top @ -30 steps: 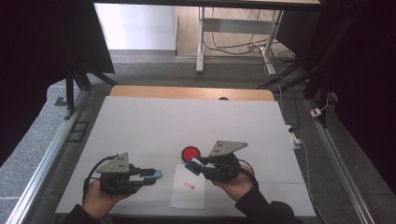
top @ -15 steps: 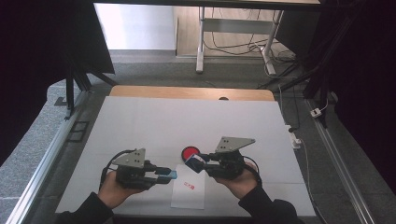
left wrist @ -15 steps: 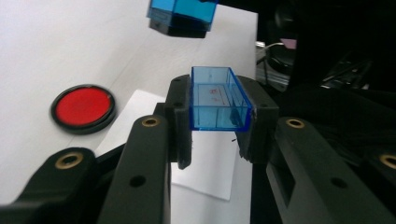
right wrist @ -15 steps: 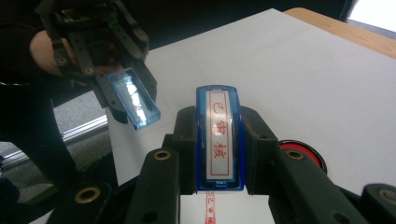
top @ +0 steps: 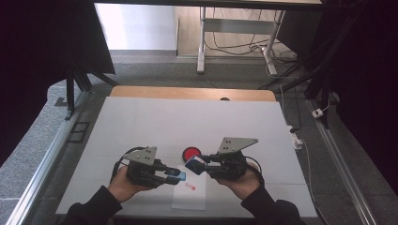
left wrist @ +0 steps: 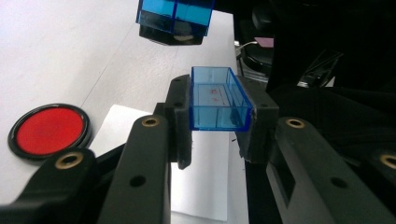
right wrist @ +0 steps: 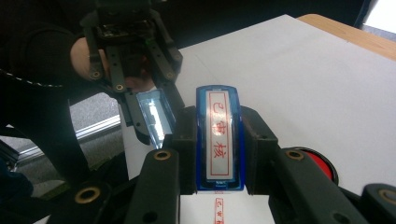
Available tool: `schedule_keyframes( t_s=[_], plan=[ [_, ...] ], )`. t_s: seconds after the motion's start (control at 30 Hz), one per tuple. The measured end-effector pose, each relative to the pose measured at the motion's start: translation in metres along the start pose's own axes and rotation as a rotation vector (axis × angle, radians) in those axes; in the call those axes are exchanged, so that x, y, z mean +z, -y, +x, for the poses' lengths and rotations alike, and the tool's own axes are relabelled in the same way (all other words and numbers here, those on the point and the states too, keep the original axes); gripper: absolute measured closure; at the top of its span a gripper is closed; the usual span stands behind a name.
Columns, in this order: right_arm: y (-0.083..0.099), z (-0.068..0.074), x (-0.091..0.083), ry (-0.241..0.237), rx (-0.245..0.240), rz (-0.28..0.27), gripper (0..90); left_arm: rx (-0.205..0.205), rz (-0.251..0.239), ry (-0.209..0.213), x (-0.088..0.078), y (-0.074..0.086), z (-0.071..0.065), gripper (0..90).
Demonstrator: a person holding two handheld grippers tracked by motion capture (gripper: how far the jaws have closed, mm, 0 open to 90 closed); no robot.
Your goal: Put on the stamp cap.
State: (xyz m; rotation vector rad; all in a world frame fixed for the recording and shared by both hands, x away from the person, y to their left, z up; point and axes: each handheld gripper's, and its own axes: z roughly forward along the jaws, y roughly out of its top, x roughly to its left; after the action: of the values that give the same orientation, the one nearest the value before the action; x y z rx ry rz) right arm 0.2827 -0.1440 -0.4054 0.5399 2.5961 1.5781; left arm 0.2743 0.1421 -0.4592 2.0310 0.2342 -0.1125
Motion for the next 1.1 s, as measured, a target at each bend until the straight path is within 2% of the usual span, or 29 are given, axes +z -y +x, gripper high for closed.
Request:
schedule_keyframes(
  t_s=[0.57, 1.1],
  plan=[
    [-0.003, 0.007, 0.001, -0.030, -0.030, 0.002, 70.9, 0.023, 0.018, 0.090, 0.025, -0.002, 0.016, 67.9],
    [-0.001, 0.013, 0.010, -0.070, -0.054, 0.036, 70.8, 0.043, 0.013, 0.131, 0.030, -0.001, 0.022, 68.0]
  ],
)
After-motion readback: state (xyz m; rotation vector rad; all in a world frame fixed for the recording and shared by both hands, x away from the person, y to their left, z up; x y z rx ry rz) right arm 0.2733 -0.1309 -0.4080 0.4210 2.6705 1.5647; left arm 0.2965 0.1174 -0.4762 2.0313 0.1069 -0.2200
